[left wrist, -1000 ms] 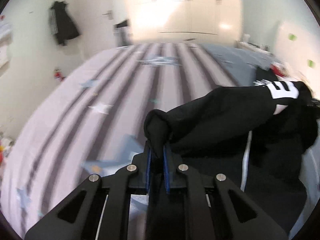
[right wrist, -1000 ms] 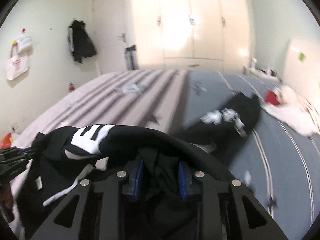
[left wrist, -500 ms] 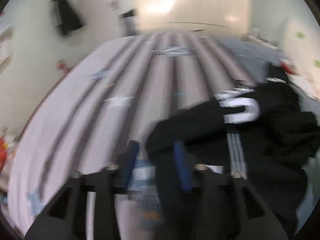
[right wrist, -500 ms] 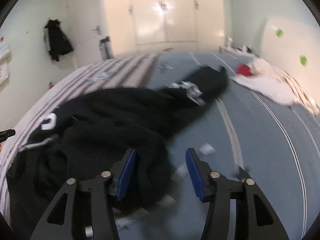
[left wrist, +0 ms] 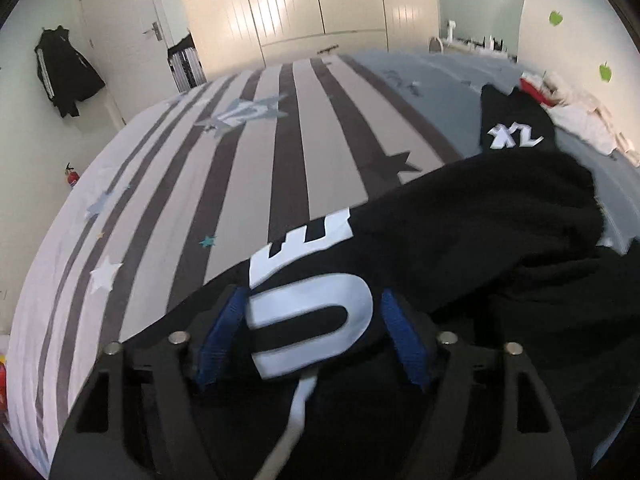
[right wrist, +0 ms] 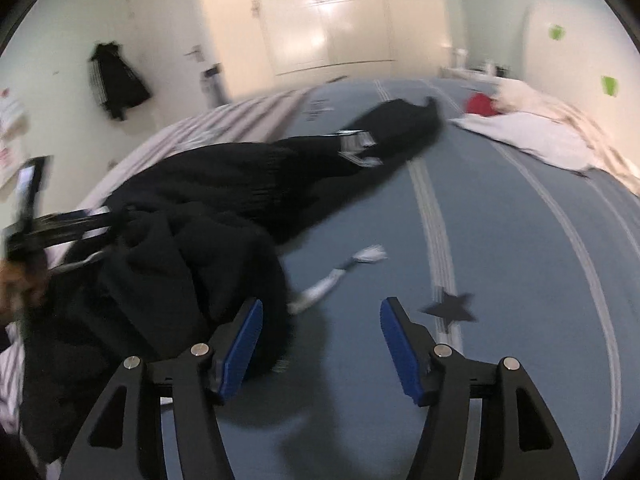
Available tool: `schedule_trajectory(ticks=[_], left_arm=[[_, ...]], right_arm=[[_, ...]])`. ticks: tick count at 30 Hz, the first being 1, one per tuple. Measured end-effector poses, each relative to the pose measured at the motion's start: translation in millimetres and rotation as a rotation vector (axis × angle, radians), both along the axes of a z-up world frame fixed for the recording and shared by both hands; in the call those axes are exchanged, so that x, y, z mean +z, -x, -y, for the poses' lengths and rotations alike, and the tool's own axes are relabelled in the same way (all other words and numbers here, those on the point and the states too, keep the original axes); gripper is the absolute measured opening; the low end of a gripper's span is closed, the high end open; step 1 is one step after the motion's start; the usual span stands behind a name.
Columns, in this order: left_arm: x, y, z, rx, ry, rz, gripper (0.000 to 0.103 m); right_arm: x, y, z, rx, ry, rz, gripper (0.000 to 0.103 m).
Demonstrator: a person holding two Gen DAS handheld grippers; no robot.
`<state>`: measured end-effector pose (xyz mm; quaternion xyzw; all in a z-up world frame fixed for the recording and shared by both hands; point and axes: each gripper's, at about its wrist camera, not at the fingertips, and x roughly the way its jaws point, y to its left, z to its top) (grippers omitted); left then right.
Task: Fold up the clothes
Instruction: 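Carry the black hoodie with both grippers onto the striped bed area and spread it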
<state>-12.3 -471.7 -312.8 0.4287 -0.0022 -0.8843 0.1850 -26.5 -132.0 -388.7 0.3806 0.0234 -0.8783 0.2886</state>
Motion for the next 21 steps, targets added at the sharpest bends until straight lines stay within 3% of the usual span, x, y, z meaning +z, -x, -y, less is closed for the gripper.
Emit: schedule_trajectory(ticks=[1,2,6,7,8,10,13,15,18,20,21], left_arm=[[-7,6,3,-0.002,0.013,0.020,0.012],[-12,11,5,0.011,0.034,0.041,0.002],[-8,23,30,0.068,0.102,0.023,0.001],[-2,25,43,0.106,0.131,0.011,0.001],[5,28,56,0.145,0.160,0.000,0.001],[19,29,87,0.247,0.233,-0.018,0.001],[42,12,147,0.469,0.303,-0.024,0.001],[45,-6,174,0.550,0.303,0.034,0.001],[44,-37,181,0.499,0.234,0.084,0.011],[46,-62,165,0.464,0.252,0.092,0.035],[48,-75,154,0.438,0.247,0.081,0.042]], right_arm=[[-2,1,6,0.026,0.001,0.003,0.060],[-4,2,12,0.055,0.001,0.010,0.061],[-18,8,38,0.134,-0.028,0.037,0.060],[-23,9,44,0.152,-0.040,0.051,0.054],[-28,10,51,0.172,-0.053,0.067,0.034],[-31,6,57,0.199,-0.068,0.063,0.009],[-31,0,56,0.215,-0.061,0.059,0.003],[-28,-2,48,0.211,-0.042,0.067,0.003],[-20,-7,23,0.180,-0.016,0.071,0.002],[-12,-12,2,0.159,0.000,0.072,0.002],[-7,-16,-6,0.149,0.002,0.072,0.002]])
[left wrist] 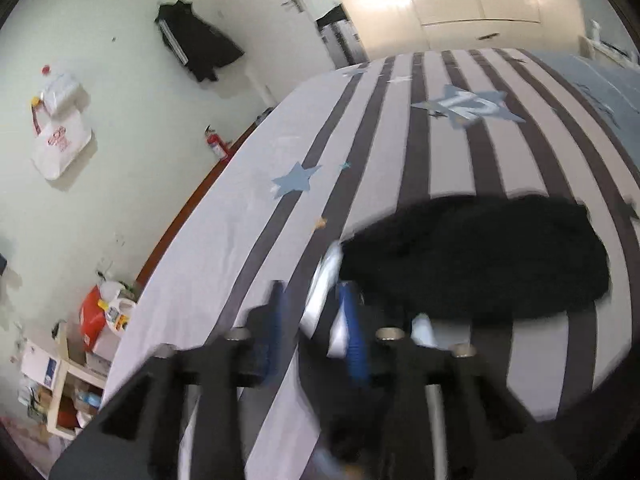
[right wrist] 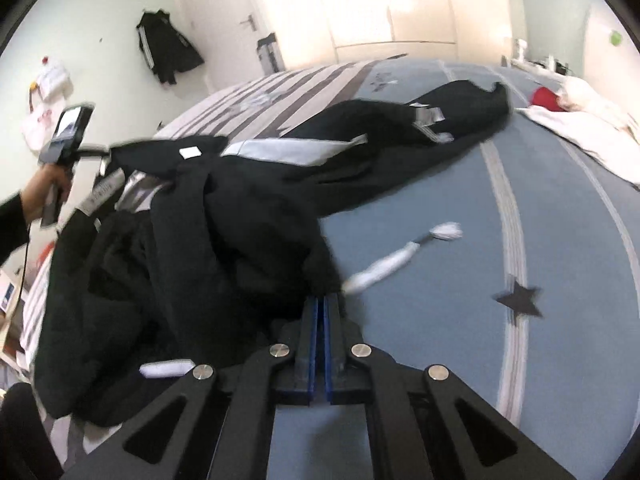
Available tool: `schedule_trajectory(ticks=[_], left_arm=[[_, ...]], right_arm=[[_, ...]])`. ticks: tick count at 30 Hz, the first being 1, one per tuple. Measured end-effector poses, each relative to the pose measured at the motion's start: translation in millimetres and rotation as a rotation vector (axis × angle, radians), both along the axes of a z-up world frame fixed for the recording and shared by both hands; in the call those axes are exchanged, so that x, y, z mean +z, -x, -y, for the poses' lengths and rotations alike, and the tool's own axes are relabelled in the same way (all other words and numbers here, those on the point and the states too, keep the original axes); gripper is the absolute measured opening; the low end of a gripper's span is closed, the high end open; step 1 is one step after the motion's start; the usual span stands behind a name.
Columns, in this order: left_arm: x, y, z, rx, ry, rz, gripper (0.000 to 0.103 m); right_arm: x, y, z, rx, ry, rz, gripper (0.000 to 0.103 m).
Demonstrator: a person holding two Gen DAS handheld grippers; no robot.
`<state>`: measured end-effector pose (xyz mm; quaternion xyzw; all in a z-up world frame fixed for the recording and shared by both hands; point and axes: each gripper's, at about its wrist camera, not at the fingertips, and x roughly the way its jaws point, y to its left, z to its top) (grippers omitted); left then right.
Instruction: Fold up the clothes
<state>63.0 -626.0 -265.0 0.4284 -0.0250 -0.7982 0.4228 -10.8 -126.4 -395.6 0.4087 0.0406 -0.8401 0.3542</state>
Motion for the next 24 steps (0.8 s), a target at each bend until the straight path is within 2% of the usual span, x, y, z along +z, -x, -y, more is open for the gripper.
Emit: schedule_trajectory(ticks=[1,2,8,13,15,18,21,23,24], left_arm=[[2,-13,-16,-0.033,-0.023,-0.018,0.054],[3,-25,-32,-0.066,-0.047,-0.036,0.060],[13,-88,-140,-0.250,-0.208,-0.131,0.062],[20,-134,-230,-0.359,-0.371,-0.194,0.063],[15,-145,-259,-0.401,-0.425,-0.194,0.063],[0,-157,-296,-0.436,-0.477,-0.165,0.063],[-22,-162,-318,-0.426,-0.532,-0.125,0.063],[-35,-158,-327,-0.423,-0.556,-0.111,0.063],[-40,-155,-330,-0.431,-0.550,-0.117,0.064]], right_arm=[[5,-5,-8,-0.010,-0.006,-0.006,0.002],[10,-12,-17,-0.015,-0.014,-0.012,0.002],[31,-64,-56,-0.021,-0.085,-0.038,0.000],[36,-86,-105,-0.118,-0.107,-0.007,0.000],[36,-95,-119,-0.121,-0.112,0.007,0.000],[38,-104,-113,-0.086,-0.137,-0.028,0.003],[43,-105,-91,-0.049,-0.127,-0.062,0.027],[47,-104,-71,-0.018,-0.108,-0.087,0.053],[49,-102,-59,-0.005,-0.101,-0.098,0.059]])
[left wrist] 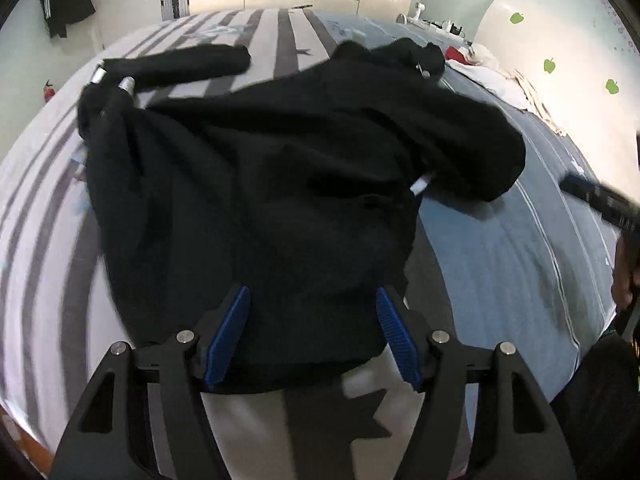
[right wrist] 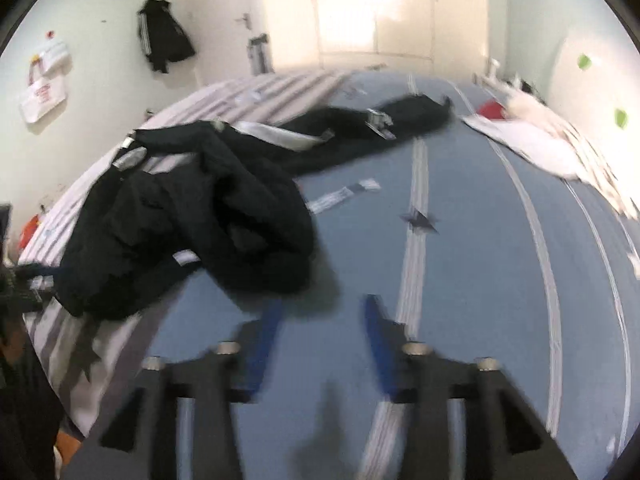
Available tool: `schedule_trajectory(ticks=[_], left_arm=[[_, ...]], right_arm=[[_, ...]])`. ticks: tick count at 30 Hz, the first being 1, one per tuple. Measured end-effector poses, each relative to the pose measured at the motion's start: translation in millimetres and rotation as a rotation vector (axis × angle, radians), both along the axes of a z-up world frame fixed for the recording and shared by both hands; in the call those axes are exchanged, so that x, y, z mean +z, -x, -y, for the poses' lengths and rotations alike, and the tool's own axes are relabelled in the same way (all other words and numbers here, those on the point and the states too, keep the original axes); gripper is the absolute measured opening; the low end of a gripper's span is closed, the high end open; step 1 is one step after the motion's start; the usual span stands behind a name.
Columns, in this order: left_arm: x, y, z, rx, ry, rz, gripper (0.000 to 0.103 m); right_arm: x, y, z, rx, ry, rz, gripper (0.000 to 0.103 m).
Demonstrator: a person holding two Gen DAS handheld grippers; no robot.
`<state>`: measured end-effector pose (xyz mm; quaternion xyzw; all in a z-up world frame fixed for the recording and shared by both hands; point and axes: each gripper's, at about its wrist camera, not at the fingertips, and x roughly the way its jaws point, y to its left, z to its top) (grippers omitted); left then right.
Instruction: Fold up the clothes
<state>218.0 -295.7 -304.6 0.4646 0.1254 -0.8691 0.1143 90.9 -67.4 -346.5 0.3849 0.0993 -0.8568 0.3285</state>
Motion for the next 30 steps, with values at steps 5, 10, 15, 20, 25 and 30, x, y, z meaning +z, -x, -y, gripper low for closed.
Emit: schedule_trajectory(ticks=[5,10,15,20,25,30], left_arm=[[-23,23,8,0.020,0.066,0.037,0.009],[-23,11,38,0.070,0.090,0.036,0.003],[6,-36,88,0.166,0.182,0.002,0.003],[49,-89,152,0.304,0.259,-0.019,0.003],[78,-105,169,0.271,0.271,-0.050,0.003],[80,-90,148,0.158,0.205,-0.036,0.008]], right_arm=[[4,16,58,0.045,-0.016,-0.041,0.071],[-11,39,101,0.030,-0.056,-0.013,0.071],[-35,57,121,0.014,-0.076,0.079,0.043],[-32,40,123,0.099,0.002,0.149,0.006],[-1,-1,110,0.176,0.096,0.133,0.004],[30,-4,65,0.085,0.146,0.163,0.004]])
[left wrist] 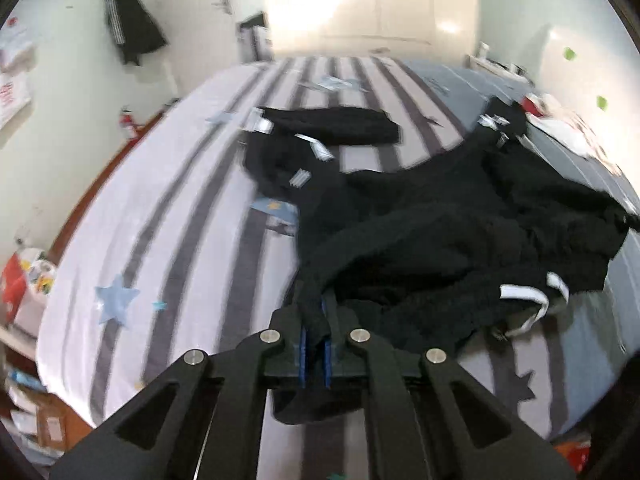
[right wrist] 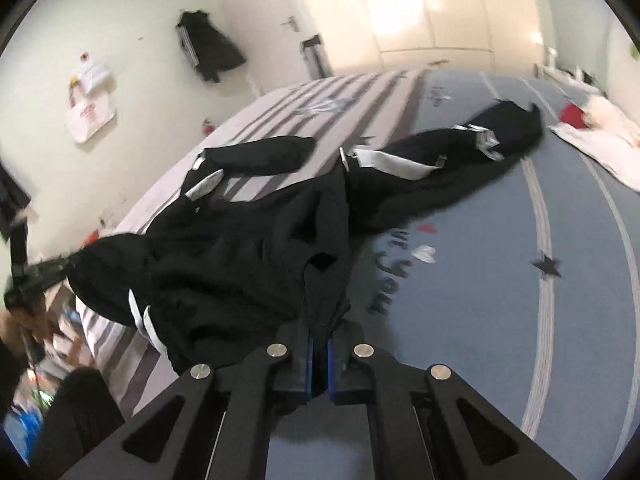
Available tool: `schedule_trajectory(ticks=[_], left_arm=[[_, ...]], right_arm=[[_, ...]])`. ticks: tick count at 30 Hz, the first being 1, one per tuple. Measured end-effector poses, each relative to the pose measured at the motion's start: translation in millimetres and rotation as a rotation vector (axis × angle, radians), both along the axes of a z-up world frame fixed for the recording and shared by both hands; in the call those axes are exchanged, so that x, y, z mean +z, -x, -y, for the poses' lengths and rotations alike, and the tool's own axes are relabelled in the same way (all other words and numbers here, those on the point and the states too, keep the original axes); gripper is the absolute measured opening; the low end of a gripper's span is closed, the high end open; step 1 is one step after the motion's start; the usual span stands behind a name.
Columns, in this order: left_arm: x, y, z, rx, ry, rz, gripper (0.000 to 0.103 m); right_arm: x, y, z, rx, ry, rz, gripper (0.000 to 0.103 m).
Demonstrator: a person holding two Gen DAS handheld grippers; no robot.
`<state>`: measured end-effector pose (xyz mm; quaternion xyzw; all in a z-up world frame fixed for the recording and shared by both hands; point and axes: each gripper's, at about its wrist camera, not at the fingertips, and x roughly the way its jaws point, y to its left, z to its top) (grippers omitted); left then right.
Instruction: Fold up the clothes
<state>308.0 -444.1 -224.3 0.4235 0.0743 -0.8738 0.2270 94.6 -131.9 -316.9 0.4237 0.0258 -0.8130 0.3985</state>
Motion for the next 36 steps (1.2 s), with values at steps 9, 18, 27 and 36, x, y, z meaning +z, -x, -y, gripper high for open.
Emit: schedule_trajectory(ticks=[9,18,27,36], left_arm=[[-56,46,-44,-0.078,-0.006,0.100,0.012],[-41,17,-63,-0.060,0.072,0.083,0.048],[-53,-1,-117,-0.182,0.039,0.094,0.063],[-100,25,-113,-0.145,0.056,0.192,0.062]], right_arm=[[-5,29,-5,-0.127,-0.109,-0.041,0.008],[-37,28,29,-0.114,-0.110,-0.078,0.047],[-38,11,-34,-0.188,-0.145,-0.142,0.059],[-61,-38,-36,-0.010,-0.243,-0.142,0.059]])
